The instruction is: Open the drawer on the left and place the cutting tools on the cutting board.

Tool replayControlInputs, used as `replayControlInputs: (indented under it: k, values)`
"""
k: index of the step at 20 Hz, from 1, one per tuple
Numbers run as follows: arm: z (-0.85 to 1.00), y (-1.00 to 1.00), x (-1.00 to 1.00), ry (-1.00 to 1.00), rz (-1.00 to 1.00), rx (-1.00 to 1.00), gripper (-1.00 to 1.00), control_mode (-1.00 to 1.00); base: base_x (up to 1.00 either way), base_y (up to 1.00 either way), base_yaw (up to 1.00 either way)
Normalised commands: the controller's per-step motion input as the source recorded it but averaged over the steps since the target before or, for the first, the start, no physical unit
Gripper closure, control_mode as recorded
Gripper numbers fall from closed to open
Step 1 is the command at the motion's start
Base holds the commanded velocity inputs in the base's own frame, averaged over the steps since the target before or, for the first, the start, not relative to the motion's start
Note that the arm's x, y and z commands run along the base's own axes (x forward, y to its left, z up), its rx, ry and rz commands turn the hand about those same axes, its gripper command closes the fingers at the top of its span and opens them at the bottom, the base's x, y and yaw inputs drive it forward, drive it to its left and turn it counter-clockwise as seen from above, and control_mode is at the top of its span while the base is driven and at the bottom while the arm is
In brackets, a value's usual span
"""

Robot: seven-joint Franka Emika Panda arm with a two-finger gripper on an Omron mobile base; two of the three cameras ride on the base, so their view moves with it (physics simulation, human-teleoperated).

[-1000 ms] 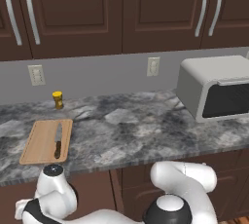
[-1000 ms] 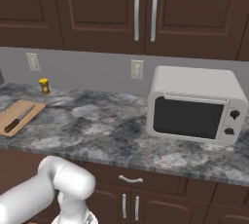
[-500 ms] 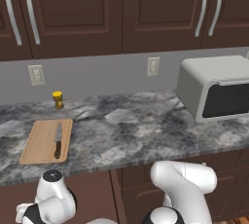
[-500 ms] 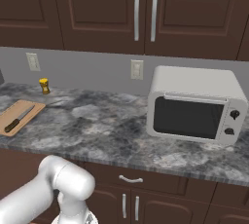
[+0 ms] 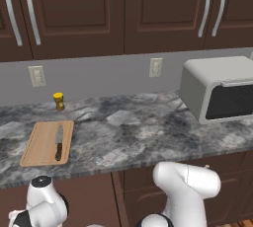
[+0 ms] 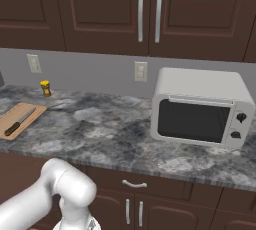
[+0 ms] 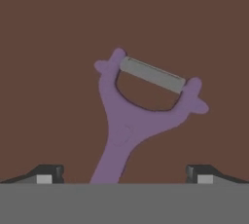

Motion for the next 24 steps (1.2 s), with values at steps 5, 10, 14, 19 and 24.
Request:
replayControlInputs:
  k: [5, 10, 14, 19, 24]
  values:
    - [-0.29, 0.15, 0.00, 0.09, -0.02, -0.05, -1.00, -1.00, 0.00, 0.00, 0.00]
    - [-0.34, 0.11, 0.00, 0.10, -0.01, -0.03, -1.00, -1.00, 0.00, 0.00, 0.00]
    - [-0.32, 0.04, 0.00, 0.09, 0.00, -0.02, -1.00, -1.00, 0.00, 0.00, 0.00]
    - [0.00, 0.00, 0.00, 0.03, 0.00, 0.00, 1.00, -1.00, 0.00, 0.00, 0.00]
    - [0.00, 0.00, 0.00, 0.00, 0.00, 0.00, 1.00, -1.00, 0.00, 0.00, 0.00]
